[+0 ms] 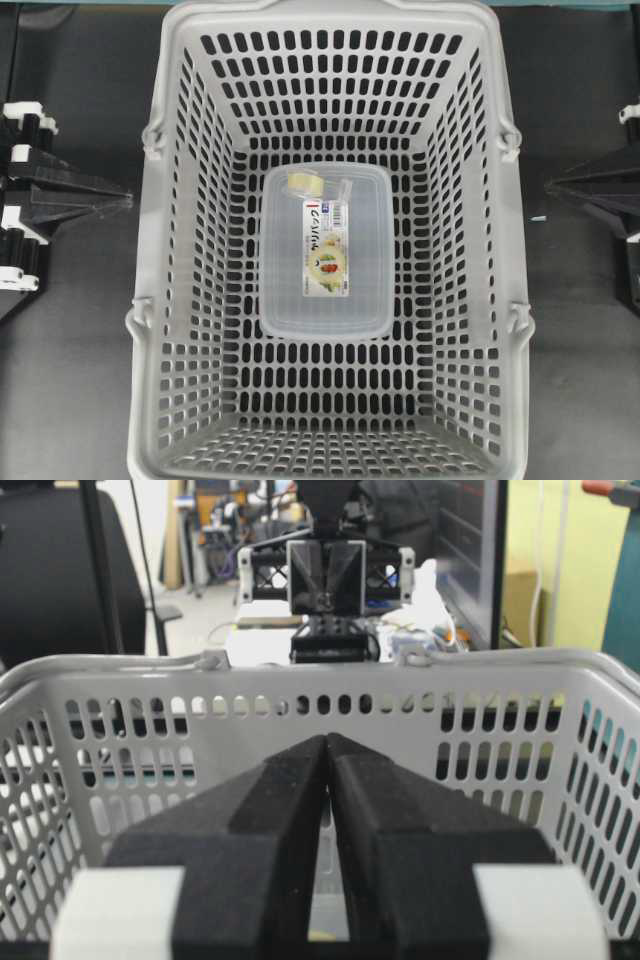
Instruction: Pick up the cellophane tape from the shopping basket with the left arm.
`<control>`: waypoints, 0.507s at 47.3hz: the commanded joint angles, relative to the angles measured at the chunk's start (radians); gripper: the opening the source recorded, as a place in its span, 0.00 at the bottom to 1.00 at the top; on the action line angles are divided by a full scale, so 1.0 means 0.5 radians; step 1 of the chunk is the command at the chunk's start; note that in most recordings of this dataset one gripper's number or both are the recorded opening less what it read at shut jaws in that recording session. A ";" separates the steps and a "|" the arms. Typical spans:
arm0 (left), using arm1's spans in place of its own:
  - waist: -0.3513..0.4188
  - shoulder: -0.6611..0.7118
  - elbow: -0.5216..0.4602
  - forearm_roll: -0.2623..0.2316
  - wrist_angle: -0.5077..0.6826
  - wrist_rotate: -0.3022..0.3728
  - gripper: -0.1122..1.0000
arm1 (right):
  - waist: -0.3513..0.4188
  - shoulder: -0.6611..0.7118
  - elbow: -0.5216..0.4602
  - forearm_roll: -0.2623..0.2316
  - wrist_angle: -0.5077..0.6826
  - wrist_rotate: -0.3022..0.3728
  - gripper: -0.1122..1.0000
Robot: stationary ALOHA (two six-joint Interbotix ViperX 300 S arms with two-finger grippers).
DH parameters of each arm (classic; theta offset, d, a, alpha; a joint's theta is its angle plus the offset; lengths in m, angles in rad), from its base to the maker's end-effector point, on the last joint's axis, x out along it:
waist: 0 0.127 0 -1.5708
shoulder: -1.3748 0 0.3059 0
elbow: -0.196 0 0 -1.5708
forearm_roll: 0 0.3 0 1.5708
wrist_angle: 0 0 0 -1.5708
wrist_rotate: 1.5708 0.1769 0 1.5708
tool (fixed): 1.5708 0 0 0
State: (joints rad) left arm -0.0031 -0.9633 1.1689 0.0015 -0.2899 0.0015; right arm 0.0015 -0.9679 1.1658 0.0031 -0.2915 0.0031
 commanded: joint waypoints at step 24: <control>-0.040 0.334 -0.834 0.086 1.206 -0.110 0.10 | 0.021 -0.052 -0.074 0.009 0.436 0.058 0.10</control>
State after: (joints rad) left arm -0.0123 -0.8498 0.8406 0.0399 0.2577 -0.0522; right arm 0.0123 -0.9956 1.1505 0.0046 -0.0920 0.0307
